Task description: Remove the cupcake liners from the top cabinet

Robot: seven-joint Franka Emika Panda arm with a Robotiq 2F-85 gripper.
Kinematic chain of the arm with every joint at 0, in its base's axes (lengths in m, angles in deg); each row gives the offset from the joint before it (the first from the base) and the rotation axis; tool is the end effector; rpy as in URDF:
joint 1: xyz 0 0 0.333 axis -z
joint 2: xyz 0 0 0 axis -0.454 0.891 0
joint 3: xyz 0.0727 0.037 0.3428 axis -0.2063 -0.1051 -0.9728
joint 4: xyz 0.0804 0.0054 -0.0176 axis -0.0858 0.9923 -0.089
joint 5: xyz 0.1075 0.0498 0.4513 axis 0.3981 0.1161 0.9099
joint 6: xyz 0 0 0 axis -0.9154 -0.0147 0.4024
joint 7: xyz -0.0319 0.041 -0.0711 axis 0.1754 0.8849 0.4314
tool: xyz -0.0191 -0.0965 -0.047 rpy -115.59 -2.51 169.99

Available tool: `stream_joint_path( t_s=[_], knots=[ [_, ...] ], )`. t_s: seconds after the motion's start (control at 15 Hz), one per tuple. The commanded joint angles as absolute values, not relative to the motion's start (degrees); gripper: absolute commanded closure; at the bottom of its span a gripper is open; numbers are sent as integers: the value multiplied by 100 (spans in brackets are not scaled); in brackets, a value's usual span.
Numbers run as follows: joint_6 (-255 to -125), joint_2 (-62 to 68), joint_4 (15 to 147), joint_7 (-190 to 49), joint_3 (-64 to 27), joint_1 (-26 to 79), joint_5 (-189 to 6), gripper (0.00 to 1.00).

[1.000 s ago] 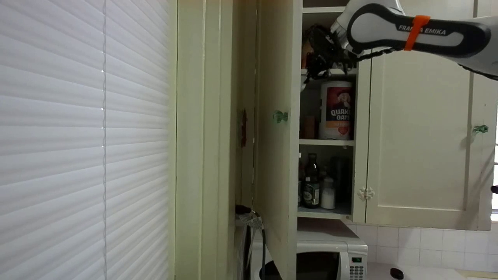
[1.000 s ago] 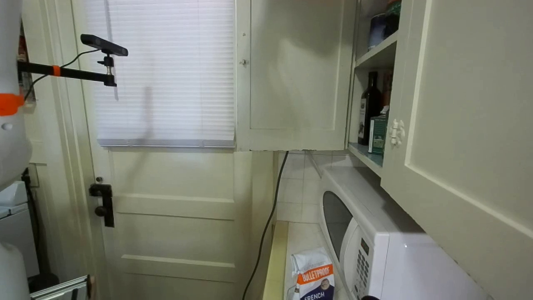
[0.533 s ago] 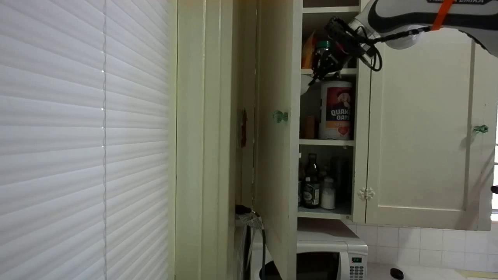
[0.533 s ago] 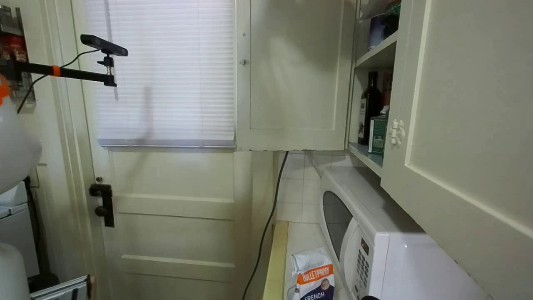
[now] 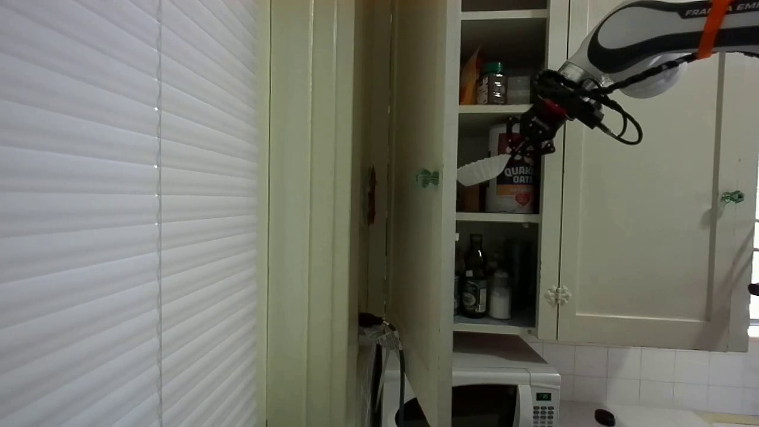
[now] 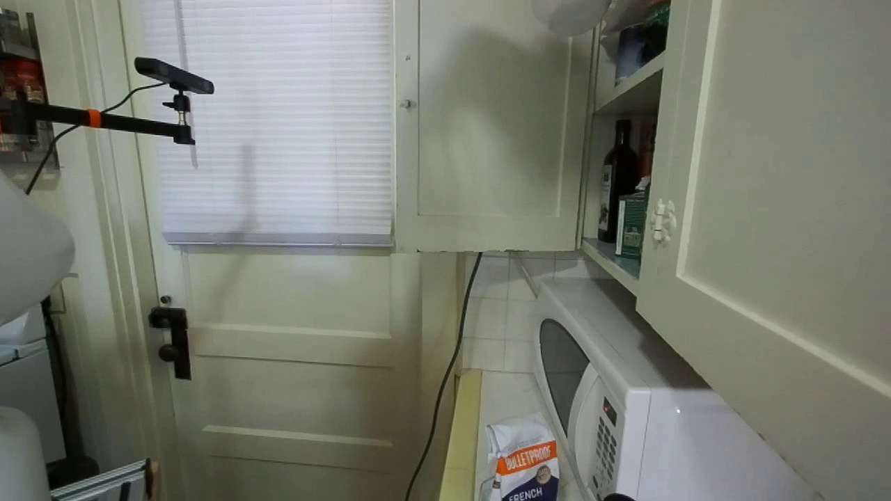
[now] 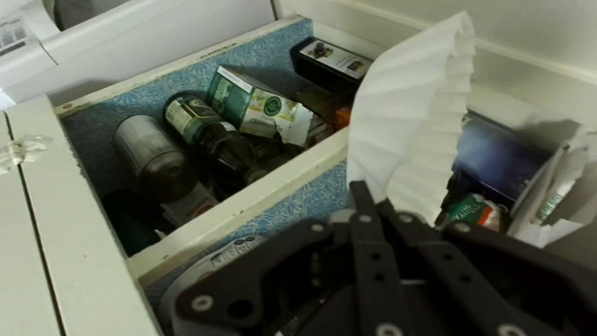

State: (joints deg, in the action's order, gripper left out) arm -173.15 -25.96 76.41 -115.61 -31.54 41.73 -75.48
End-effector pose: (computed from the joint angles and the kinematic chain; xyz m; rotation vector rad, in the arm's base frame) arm 0.5671 -0.0290 0.8676 -2.2675 1.2100 -0.8170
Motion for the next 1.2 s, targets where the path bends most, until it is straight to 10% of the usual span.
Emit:
stream_joint_path(
  t_s=[0.0,0.6,1.13],
  knots=[
    [-17556,-3406,9030,-10587,-2544,3640,-6992,100],
    [-17614,-4673,11781,-8987,-1906,3378,-6634,100],
    [-17481,-4533,11592,-9080,-1966,3456,-6789,99]
  ],
)
